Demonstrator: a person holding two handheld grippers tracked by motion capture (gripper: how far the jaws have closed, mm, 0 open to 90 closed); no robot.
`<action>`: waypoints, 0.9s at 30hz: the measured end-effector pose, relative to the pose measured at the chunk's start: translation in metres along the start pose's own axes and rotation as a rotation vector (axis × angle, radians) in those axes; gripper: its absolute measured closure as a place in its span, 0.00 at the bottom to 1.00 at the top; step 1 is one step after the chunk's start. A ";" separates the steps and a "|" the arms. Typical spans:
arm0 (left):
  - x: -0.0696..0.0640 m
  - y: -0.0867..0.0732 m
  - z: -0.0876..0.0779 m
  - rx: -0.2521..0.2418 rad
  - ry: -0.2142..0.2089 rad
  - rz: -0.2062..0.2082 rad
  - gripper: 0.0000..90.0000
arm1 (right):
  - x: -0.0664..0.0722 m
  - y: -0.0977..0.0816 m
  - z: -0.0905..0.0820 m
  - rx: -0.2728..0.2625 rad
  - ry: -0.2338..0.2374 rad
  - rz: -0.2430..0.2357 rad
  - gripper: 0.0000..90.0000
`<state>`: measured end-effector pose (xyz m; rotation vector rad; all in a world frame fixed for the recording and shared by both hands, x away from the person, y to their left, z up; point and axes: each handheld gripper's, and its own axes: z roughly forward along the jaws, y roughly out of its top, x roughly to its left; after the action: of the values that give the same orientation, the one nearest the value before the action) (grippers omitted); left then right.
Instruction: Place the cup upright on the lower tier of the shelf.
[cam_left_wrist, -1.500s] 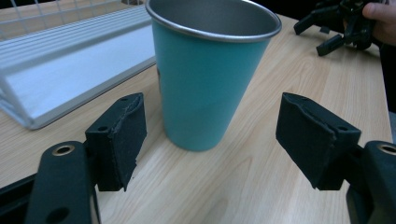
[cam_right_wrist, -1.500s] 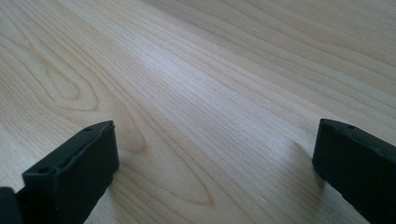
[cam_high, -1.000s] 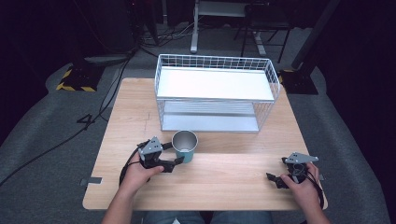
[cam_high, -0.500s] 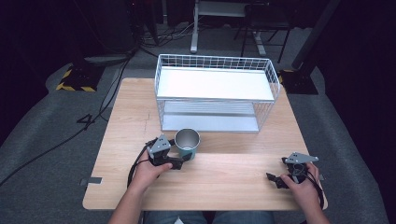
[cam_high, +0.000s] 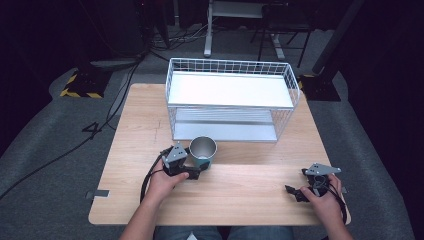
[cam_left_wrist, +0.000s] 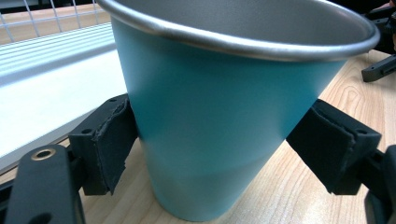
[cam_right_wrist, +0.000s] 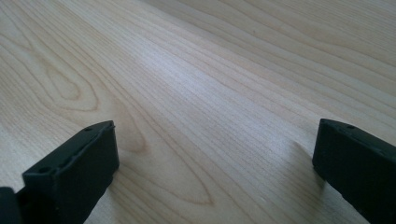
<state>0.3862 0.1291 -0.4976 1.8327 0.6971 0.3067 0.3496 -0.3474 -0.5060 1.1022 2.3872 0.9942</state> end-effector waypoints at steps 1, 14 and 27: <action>-0.001 0.001 0.000 -0.002 -0.003 -0.003 0.20 | 0.000 0.000 0.000 0.000 0.000 0.000 0.01; -0.010 0.017 -0.004 -0.020 -0.019 0.024 0.21 | 0.000 0.000 0.000 0.000 0.000 0.000 0.01; -0.006 0.040 0.004 -0.071 -0.023 -0.006 0.21 | 0.000 0.000 0.000 0.000 0.000 0.000 0.01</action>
<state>0.3954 0.1133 -0.4618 1.7637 0.6676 0.3028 0.3497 -0.3474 -0.5060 1.1027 2.3871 0.9942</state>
